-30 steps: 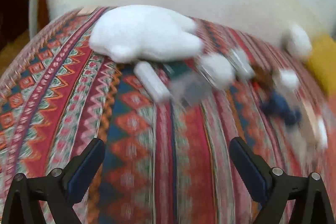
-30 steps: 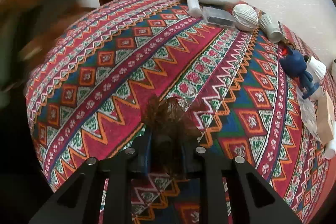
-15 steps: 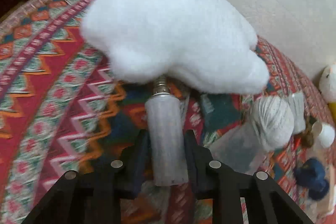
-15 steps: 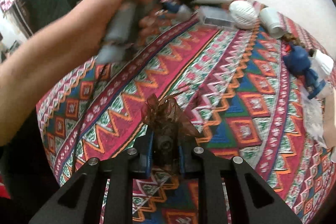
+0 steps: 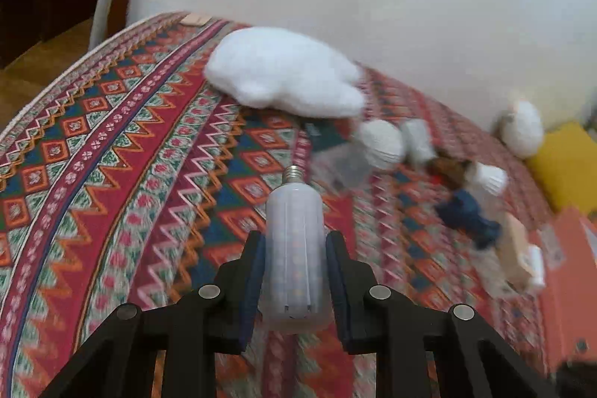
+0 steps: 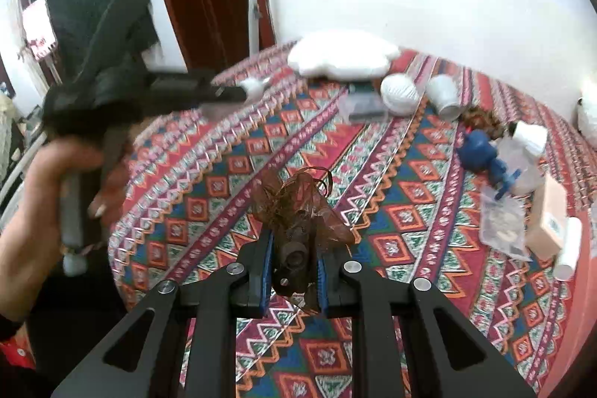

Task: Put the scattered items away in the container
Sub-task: 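Grasp the brown bead bracelet with right tool while left tool grasps the LED bulb, then carry bracelet and LED bulb into the pink box and release both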

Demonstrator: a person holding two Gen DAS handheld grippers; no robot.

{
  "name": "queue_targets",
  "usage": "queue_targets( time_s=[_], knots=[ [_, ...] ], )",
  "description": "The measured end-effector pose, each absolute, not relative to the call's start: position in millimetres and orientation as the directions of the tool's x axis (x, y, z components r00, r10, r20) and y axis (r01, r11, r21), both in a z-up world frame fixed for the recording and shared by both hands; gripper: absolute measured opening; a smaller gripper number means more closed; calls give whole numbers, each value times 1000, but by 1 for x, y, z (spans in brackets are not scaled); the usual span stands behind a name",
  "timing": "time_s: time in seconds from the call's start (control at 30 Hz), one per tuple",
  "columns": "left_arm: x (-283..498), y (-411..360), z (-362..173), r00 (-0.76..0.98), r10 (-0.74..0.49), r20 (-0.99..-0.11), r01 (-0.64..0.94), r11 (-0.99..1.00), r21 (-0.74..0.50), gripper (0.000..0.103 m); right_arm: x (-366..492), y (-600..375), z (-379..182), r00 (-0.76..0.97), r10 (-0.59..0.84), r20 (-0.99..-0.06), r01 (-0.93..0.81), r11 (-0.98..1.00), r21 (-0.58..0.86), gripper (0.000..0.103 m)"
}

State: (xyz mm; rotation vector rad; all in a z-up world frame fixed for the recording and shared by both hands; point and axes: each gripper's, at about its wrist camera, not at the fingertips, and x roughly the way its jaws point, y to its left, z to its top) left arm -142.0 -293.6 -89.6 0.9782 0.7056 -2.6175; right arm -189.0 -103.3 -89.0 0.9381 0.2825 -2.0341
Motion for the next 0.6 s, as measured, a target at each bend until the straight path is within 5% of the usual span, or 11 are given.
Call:
queue_targets(
  time_s=[0.6],
  knots=[
    [-125, -154, -14, -819, 131, -559, 81, -937, -339, 27, -166, 60, 0, -652, -552, -519, 568, -810, 149, 19]
  ],
)
